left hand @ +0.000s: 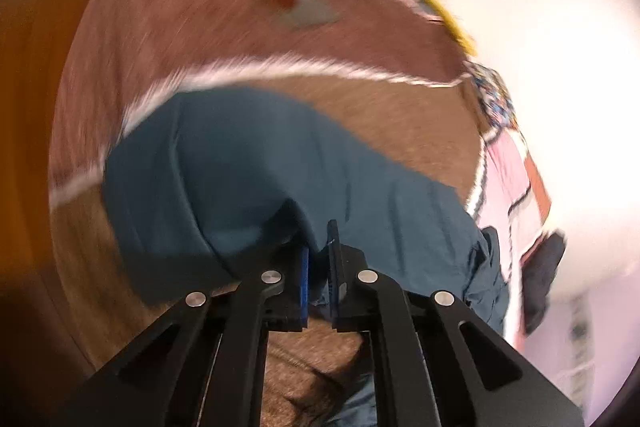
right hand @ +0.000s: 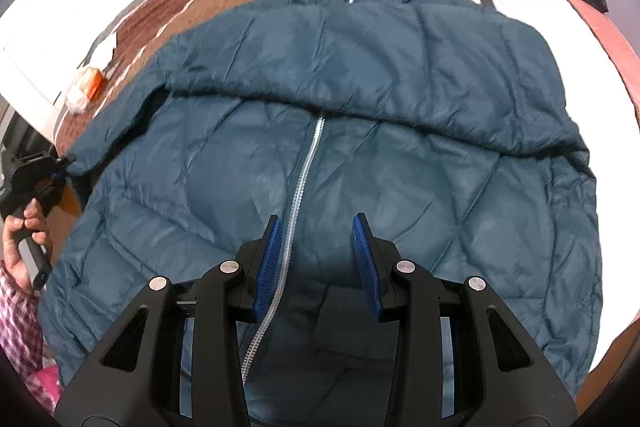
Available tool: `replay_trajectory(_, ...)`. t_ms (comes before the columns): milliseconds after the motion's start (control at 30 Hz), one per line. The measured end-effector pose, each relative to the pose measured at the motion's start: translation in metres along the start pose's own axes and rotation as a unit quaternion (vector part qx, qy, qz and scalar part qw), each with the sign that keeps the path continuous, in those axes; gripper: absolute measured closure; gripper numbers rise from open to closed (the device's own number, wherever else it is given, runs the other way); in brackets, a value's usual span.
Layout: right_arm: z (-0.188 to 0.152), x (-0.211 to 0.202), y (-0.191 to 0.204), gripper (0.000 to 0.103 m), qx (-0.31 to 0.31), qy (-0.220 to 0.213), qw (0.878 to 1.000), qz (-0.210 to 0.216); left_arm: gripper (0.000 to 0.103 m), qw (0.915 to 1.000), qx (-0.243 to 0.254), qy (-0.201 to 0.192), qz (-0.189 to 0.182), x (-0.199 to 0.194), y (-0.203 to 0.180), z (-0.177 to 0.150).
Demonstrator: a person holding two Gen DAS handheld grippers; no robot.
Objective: Fold large clothes
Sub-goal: 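Grasp the sleeve nearest the left tool with the left tool, then fold the held sleeve across the jacket body and open the left tool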
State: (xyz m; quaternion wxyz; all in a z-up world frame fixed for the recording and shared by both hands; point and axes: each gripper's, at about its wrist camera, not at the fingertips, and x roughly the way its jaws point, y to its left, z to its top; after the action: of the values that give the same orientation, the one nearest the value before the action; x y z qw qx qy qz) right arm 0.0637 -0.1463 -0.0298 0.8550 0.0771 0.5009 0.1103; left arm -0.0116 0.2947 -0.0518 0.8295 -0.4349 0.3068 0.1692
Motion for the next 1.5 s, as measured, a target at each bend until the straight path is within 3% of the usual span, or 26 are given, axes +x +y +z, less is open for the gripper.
replay_trajectory(67, 0.007, -0.007, -0.008, 0.066, 0.010, -0.014, 1.000, -0.003, 0.096, 0.9982, 0.055, -0.025, -0.001, -0.012, -0.028, 0.007)
replay_trajectory(133, 0.014, -0.016, -0.020, 0.066, 0.023, -0.031, 0.999, -0.008, 0.096, 0.9911, 0.122, -0.052, -0.012, -0.023, -0.066, 0.015)
replay_trajectory(267, 0.022, -0.032, -0.045, 0.066, 0.050, -0.058, 0.997, -0.017, 0.096, 0.9679, 0.230, -0.087, -0.053, -0.042, -0.147, 0.018)
replay_trajectory(367, 0.023, -0.041, -0.066, 0.066, 0.072, -0.074, 0.994, -0.025, 0.096, 0.9469, 0.293, -0.087, -0.098, -0.045, -0.211, 0.003)
replay_trajectory(467, 0.021, -0.051, -0.090, 0.066, 0.097, -0.088, 0.991, -0.036, 0.096, 0.9203, 0.357, -0.059, -0.147, -0.037, -0.273, -0.035)
replay_trajectory(567, 0.017, -0.058, -0.116, 0.066, 0.125, -0.096, 0.986, -0.046, 0.096, 0.8756, 0.447, -0.017, -0.182, -0.016, -0.328, -0.105)
replay_trajectory(633, 0.013, -0.061, -0.133, 0.066, 0.144, -0.099, 0.983, -0.051, 0.096, 0.8532, 0.483, 0.024, -0.195, 0.002, -0.345, -0.147)
replay_trajectory(733, 0.008, -0.064, -0.147, 0.066, 0.164, -0.100, 0.980, -0.048, 0.095, 0.8167, 0.542, 0.097, -0.172, 0.051, -0.358, -0.218)
replay_trajectory(800, 0.007, -0.065, -0.154, 0.066, 0.169, -0.101, 0.979, -0.047, 0.092, 0.8025, 0.566, 0.126, -0.140, 0.078, -0.354, -0.245)
replay_trajectory(833, 0.007, -0.065, -0.156, 0.066, 0.168, -0.101, 0.980, -0.045, 0.087, 0.8005, 0.568, 0.141, -0.131, 0.089, -0.350, -0.253)
replay_trajectory(867, 0.007, -0.064, -0.155, 0.066, 0.166, -0.101, 0.980, -0.044, 0.074, 0.8021, 0.563, 0.154, -0.126, 0.096, -0.344, -0.258)
replay_trajectory(967, 0.009, -0.060, -0.155, 0.066, 0.159, -0.096, 0.982, -0.038, 0.051, 0.8056, 0.547, 0.182, -0.136, 0.099, -0.330, -0.257)
replay_trajectory(1033, 0.013, -0.055, -0.152, 0.066, 0.153, -0.091, 0.983, -0.034, 0.044, 0.8020, 0.549, 0.188, -0.143, 0.094, -0.325, -0.256)
replay_trajectory(1233, 0.032, -0.047, -0.125, 0.065, 0.119, -0.091, 0.989, -0.002, 0.044, 0.7957, 0.541, 0.221, -0.159, 0.072, -0.310, -0.262)
replay_trajectory(1367, 0.044, -0.049, -0.090, 0.063, 0.067, -0.098, 0.993, 0.012, 0.044, 0.8002, 0.524, 0.228, -0.183, 0.043, -0.285, -0.244)
replay_trajectory(1433, 0.046, -0.046, -0.070, 0.062, 0.040, -0.097, 0.994, 0.017, 0.044, 0.8094, 0.510, 0.219, -0.193, 0.025, -0.270, -0.226)
replay_trajectory(1500, 0.047, -0.040, -0.053, 0.062, 0.015, -0.089, 0.996, 0.025, 0.044, 0.8290, 0.488, 0.197, -0.189, 0.013, -0.259, -0.204)
